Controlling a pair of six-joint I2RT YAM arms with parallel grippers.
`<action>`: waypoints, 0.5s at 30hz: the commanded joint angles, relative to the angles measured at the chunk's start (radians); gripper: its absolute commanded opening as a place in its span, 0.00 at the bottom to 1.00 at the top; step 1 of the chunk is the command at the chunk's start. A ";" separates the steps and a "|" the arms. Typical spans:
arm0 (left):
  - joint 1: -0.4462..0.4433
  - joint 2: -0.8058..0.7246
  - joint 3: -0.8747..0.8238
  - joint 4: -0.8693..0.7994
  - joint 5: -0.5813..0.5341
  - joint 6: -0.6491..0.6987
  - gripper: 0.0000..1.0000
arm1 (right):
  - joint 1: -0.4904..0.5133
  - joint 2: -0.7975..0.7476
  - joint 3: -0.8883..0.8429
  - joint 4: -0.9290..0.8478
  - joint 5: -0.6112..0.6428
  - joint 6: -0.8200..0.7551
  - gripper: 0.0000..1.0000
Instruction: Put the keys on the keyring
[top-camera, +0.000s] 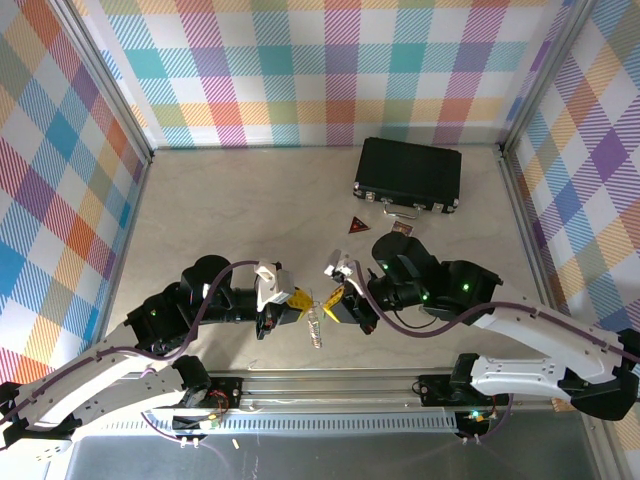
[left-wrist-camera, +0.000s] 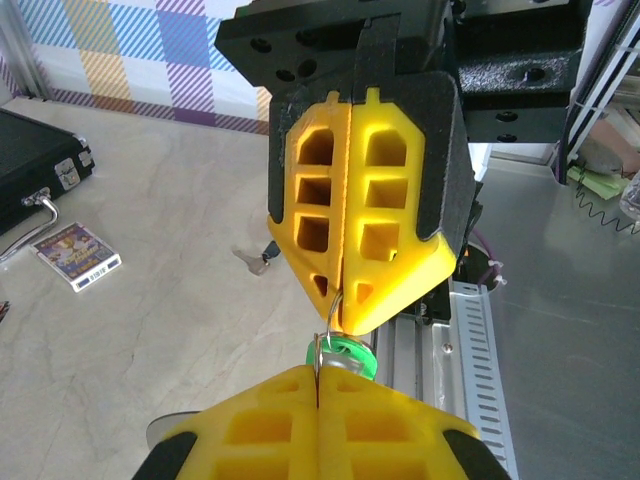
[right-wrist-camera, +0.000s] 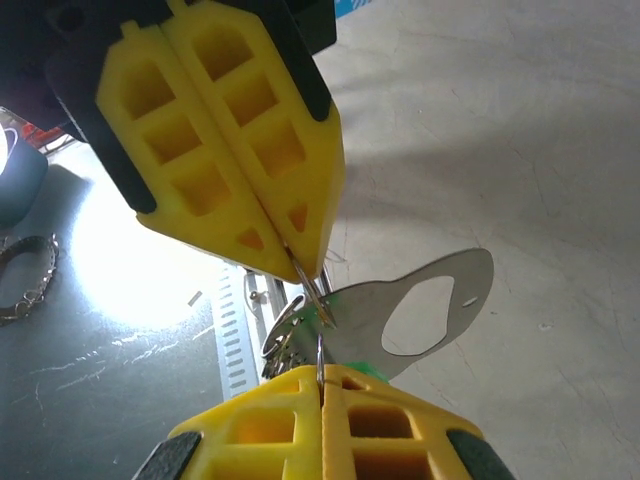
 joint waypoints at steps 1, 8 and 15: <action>-0.008 -0.008 -0.012 0.065 0.010 0.012 0.00 | -0.006 -0.011 -0.016 0.066 -0.027 0.027 0.00; -0.008 -0.013 -0.013 0.064 0.015 0.012 0.00 | -0.006 -0.005 -0.015 0.065 -0.016 0.027 0.00; -0.008 -0.021 -0.001 0.048 0.019 0.012 0.00 | -0.007 -0.072 -0.083 0.058 0.033 -0.098 0.00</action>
